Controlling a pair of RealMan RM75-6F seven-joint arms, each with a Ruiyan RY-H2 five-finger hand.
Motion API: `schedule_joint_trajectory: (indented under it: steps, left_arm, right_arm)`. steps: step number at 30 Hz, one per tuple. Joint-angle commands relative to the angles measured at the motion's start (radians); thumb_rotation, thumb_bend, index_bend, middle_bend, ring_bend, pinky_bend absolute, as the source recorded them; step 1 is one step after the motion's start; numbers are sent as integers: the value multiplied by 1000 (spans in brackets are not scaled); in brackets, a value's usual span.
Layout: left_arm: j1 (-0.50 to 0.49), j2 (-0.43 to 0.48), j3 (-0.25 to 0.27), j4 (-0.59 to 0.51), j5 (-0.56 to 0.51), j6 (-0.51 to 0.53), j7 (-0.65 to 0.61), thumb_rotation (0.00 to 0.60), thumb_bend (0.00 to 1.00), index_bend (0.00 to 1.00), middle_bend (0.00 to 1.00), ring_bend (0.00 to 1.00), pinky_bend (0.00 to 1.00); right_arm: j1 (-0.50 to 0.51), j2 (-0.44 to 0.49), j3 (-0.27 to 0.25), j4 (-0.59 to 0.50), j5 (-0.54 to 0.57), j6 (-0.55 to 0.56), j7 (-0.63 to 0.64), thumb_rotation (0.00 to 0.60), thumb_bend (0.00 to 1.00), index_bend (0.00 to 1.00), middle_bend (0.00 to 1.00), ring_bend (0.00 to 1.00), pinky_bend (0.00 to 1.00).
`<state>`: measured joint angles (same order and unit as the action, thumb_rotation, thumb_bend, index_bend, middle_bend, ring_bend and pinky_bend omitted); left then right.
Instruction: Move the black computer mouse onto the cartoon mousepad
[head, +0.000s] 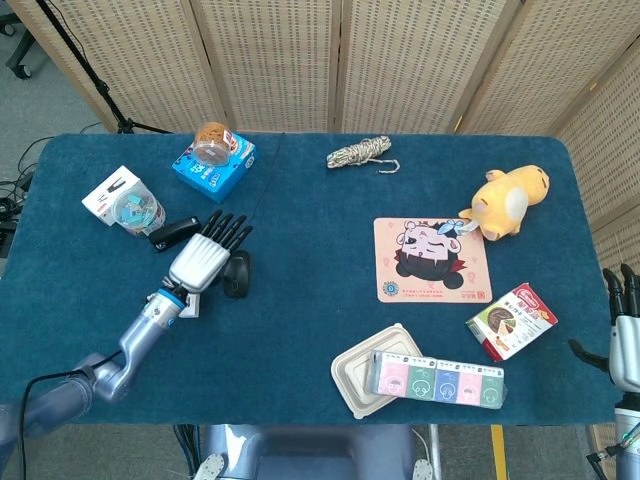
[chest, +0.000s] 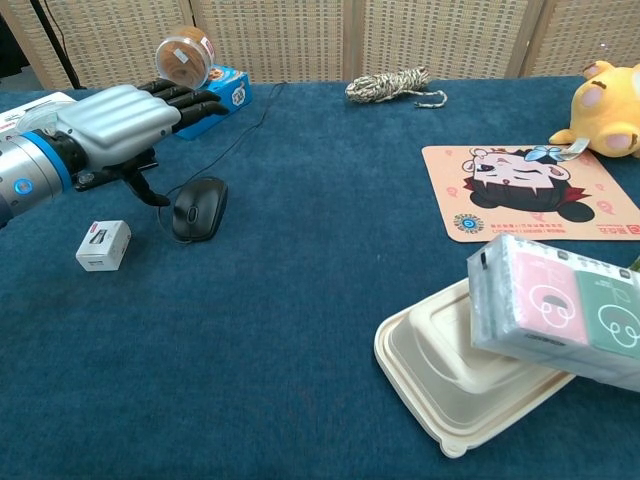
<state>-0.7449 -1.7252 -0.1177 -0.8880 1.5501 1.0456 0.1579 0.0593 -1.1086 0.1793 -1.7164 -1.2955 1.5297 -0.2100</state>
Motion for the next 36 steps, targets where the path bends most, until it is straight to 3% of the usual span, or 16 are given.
schedule_joint_trajectory:
  steps: [1, 24, 36]
  left_arm:
    - [-5, -4, 4, 7, -2, -1, 3, 600, 0, 0, 0, 0, 0]
    - [-52, -53, 26, 126, -31, -56, 17, 600, 0, 0, 0, 0, 0]
    - [-117, -80, 118, 237, 80, -61, -4, 600, 0, 0, 0, 0, 0]
  right_arm:
    - [-1, 1, 1, -1, 0, 3, 2, 600, 0, 0, 0, 0, 0]
    - [-2, 6, 3, -2, 8, 2, 11, 600, 0, 0, 0, 0, 0]
    - [-3, 4, 7, -7, 19, 9, 2, 600, 0, 0, 0, 0, 0]
